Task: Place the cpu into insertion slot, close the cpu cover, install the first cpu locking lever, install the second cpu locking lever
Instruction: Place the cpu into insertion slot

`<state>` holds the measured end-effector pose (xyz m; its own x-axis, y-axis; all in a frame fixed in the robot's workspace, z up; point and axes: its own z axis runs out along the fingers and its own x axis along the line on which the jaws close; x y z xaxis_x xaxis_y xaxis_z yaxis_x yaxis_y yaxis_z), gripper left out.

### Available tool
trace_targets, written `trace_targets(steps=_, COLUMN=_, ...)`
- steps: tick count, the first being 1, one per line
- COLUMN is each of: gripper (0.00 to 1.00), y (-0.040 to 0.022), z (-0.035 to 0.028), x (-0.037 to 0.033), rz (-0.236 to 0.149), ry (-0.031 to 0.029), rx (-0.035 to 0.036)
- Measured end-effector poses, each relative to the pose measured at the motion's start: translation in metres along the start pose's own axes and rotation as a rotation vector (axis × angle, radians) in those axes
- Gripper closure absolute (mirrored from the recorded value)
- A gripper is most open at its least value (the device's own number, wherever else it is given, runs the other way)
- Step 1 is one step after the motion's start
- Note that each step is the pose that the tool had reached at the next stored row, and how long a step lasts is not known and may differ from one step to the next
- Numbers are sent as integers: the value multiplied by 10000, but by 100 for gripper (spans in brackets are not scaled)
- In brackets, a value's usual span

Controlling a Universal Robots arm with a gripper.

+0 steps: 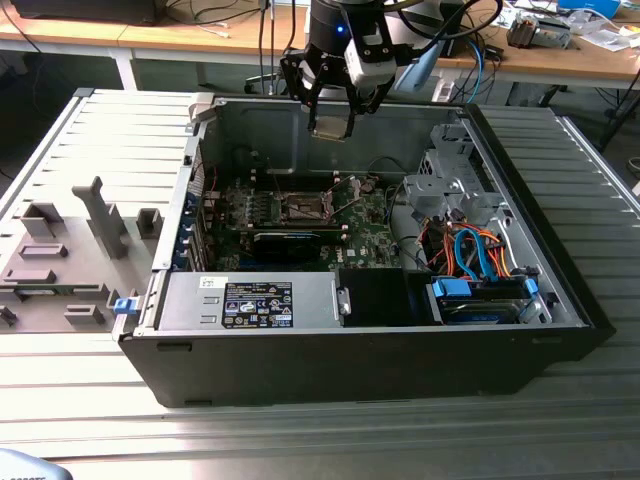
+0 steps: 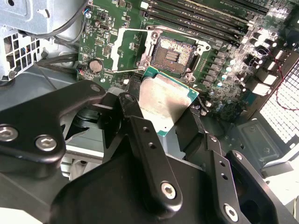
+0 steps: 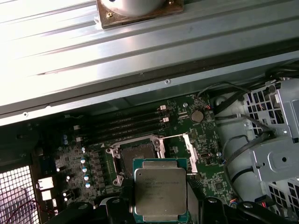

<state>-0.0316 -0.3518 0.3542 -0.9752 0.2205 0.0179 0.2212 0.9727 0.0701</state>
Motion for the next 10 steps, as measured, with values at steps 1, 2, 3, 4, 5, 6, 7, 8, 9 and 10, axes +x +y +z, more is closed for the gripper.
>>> trace_targets(steps=1, gripper=45, y=0, z=0, x=0, rz=6, ry=0, rx=0)
trace_targets(steps=2, gripper=45, y=0, z=0, x=0, rz=20, ry=-1, rx=-1)
trace_targets(steps=3, gripper=45, y=0, z=0, x=0, rz=31, ry=-2, rx=-1)
trace_targets(steps=4, gripper=45, y=0, z=0, x=0, rz=43, ry=-3, rx=-1)
trace_targets(steps=5, gripper=45, y=0, z=0, x=0, rz=55, ry=-4, rx=-1)
trace_targets(steps=6, gripper=45, y=0, z=0, x=0, rz=66, ry=-5, rx=-2)
trace_targets(steps=7, gripper=45, y=0, z=0, x=0, rz=72, ry=-5, rx=-2)
trace_targets(steps=8, gripper=45, y=0, z=0, x=0, rz=80, ry=-6, rx=-2)
trace_targets(steps=9, gripper=45, y=0, z=0, x=0, rz=86, ry=-6, rx=-2)
trace_targets(steps=10, gripper=45, y=0, z=0, x=0, rz=93, ry=-6, rx=-1)
